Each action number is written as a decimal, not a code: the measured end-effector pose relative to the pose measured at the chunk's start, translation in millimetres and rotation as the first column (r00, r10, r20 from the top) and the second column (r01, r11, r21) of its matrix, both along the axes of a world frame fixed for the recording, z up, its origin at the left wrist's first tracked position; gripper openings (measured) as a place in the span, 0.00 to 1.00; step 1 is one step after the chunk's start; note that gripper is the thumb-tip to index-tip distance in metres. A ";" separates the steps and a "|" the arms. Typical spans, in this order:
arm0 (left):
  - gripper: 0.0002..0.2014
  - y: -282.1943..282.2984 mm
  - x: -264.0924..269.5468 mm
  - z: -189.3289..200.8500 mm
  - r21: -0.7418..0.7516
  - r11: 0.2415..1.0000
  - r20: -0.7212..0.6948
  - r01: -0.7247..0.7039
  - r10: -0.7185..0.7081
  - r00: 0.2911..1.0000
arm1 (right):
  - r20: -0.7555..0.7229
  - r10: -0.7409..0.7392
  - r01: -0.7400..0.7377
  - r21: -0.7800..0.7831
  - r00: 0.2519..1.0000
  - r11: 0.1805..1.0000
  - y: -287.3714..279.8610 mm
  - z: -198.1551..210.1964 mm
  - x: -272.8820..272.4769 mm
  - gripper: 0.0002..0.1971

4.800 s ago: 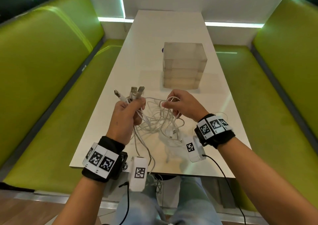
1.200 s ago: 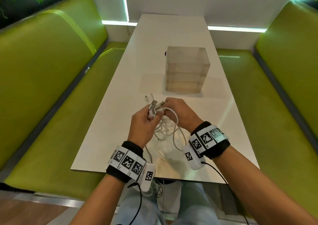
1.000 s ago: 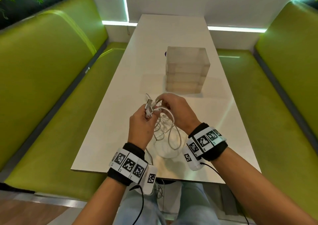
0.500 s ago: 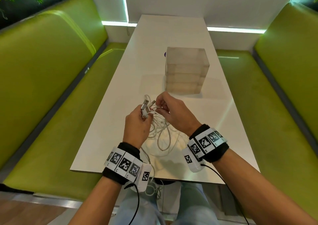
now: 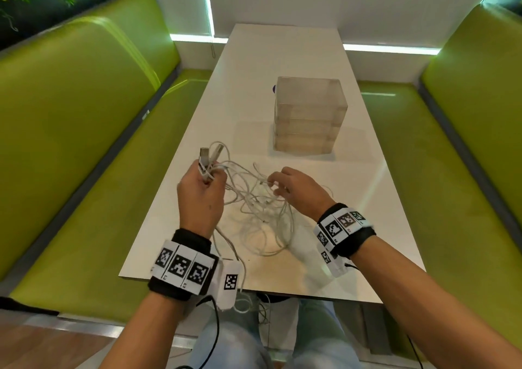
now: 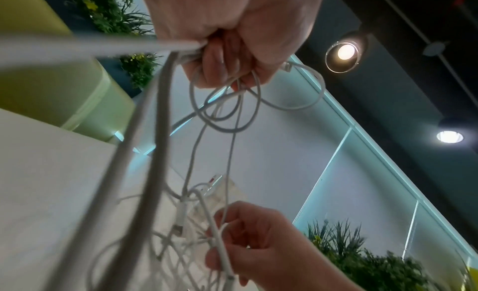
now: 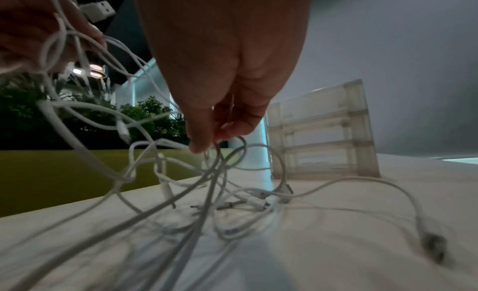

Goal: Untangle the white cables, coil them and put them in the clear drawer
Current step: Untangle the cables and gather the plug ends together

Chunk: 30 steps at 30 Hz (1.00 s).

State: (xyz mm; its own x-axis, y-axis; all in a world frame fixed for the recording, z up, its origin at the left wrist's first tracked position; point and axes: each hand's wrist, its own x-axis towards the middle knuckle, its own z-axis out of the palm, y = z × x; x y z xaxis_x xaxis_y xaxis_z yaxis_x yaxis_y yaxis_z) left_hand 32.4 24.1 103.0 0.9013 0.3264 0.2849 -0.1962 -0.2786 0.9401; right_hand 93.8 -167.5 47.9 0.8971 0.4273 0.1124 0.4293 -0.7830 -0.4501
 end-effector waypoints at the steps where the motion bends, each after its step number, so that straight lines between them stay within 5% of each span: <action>1: 0.11 1.7 0.0 1.8 0.004 1.000 -0.008 0.009 -0.009 1.000 | 0.009 -0.039 0.038 0.038 0.999 0.999 -1.8 -0.4 0.5 0.09; 4: 0.09 -2.0 -3.9 6.3 -0.040 0.999 -0.013 0.010 -0.010 1.000 | 0.010 -0.158 0.157 0.091 0.987 0.983 -2.2 0.9 4.5 0.06; 7: 0.08 -4.0 -13.0 17.5 -0.144 0.989 0.052 0.042 -0.034 0.998 | -0.031 -0.239 0.238 -0.032 0.970 0.971 -4.2 2.1 11.1 0.09; 11: 0.11 1.1 -17.0 31.8 -0.140 0.987 0.134 0.075 -0.057 0.989 | -0.088 -0.239 0.235 -0.059 0.967 0.970 -7.1 0.7 12.9 0.10; 16: 0.15 1.2 -15.1 30.8 -0.167 0.982 0.112 0.089 -0.070 0.991 | -0.190 -0.153 0.185 0.166 0.970 0.969 2.3 8.4 0.4 0.20; 20: 0.15 0.6 -18.6 27.5 -0.135 0.984 0.094 0.118 -0.106 0.990 | -0.214 -0.098 0.161 0.301 0.972 0.940 5.0 24.0 -8.5 0.13; 24: 0.12 1.2 -21.5 27.0 -0.120 0.984 0.091 0.133 -0.122 0.988 | -0.319 -0.113 0.072 -0.138 0.941 0.988 -15.5 46.1 -13.2 0.30; 26: 0.11 0.7 -22.5 26.3 -0.111 0.983 0.086 0.144 -0.135 0.987 | -0.294 -0.170 0.109 -0.211 0.941 0.971 -23.9 60.0 -15.6 0.31; 30: 0.11 -2.1 -24.1 24.8 -0.085 0.984 0.068 0.156 -0.150 0.986 | -0.152 -0.134 0.150 0.105 0.979 0.983 -15.0 83.9 -21.9 0.23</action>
